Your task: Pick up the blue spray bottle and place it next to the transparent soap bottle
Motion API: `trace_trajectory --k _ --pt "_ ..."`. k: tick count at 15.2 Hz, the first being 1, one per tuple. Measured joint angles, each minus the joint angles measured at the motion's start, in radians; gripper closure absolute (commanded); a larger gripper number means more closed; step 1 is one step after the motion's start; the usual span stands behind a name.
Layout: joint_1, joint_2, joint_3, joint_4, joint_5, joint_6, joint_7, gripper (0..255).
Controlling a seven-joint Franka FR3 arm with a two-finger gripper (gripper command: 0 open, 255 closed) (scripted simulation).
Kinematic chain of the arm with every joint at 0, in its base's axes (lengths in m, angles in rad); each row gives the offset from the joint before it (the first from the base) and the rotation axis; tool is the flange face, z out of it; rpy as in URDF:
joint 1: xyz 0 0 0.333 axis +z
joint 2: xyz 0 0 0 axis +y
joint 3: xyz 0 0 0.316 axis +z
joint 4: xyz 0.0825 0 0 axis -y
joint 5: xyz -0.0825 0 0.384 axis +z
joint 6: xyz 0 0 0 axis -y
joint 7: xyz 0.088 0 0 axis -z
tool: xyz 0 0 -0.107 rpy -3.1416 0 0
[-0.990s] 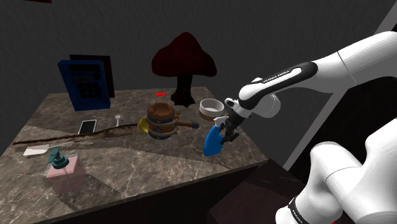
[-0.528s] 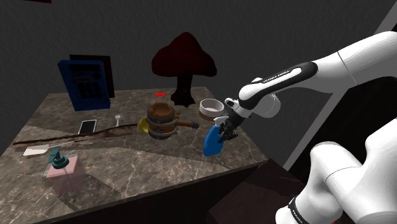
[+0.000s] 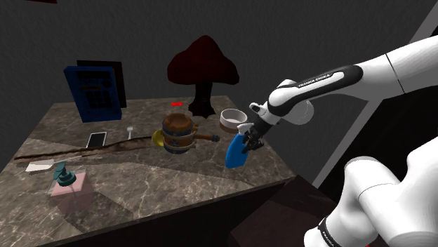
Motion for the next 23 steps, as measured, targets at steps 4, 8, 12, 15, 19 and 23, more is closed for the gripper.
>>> trace_trajectory --k 4,8,12,15,19,23 --pt "-0.050 -0.049 0.054 0.014 -0.058 -0.052 0.067 255" --pt "-0.082 -0.083 0.089 0.038 -0.095 -0.104 0.113 255" --pt "-0.117 -0.128 0.128 0.058 -0.132 -0.161 0.161 255" --pt "-0.129 -0.145 0.144 0.082 -0.146 -0.200 0.183 255" --pt "-0.147 -0.176 0.173 0.111 -0.166 -0.254 0.220 255" --pt "-0.158 -0.196 0.192 0.147 -0.178 -0.307 0.247 255"
